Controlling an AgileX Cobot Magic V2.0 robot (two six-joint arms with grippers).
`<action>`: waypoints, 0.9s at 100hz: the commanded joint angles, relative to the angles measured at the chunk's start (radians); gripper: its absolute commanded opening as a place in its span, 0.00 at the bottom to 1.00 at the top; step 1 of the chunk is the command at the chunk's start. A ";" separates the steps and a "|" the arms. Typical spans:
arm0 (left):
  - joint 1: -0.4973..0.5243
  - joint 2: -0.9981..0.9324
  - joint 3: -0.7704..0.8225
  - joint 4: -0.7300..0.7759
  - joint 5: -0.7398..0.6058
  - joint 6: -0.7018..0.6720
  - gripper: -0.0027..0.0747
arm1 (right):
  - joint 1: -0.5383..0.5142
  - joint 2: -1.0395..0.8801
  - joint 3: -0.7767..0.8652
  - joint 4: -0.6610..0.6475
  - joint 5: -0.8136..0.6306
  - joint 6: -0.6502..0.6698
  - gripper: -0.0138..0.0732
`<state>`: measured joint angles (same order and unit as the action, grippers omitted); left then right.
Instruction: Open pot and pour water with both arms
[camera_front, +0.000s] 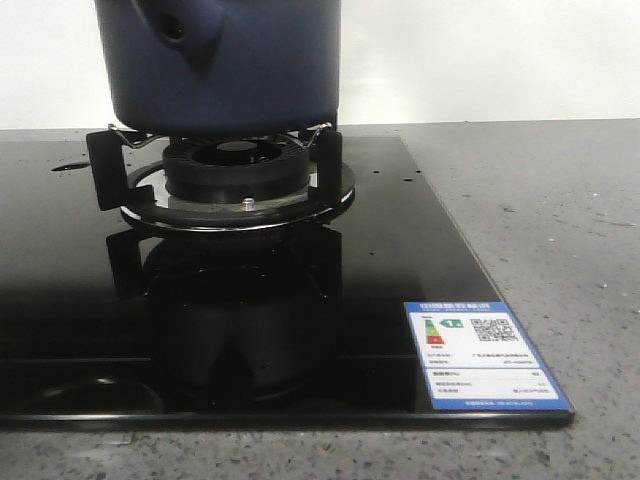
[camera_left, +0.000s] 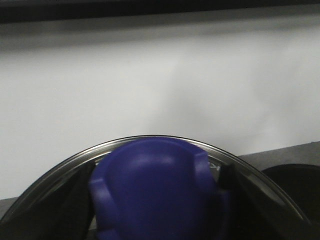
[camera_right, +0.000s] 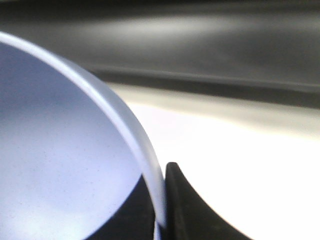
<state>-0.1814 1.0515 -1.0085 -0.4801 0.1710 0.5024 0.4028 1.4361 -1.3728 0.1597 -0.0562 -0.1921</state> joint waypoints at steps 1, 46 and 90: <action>-0.055 -0.034 -0.038 -0.020 -0.138 -0.002 0.47 | -0.099 -0.075 -0.179 0.028 0.332 0.000 0.11; -0.241 -0.034 -0.038 -0.020 -0.228 -0.002 0.47 | -0.517 -0.048 -0.200 0.022 1.227 0.044 0.11; -0.255 -0.034 -0.038 -0.020 -0.217 -0.002 0.47 | -0.525 -0.048 0.157 -0.029 1.014 0.044 0.11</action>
<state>-0.4253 1.0430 -1.0085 -0.4901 0.0536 0.5024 -0.1167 1.4205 -1.2048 0.1335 1.0354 -0.1485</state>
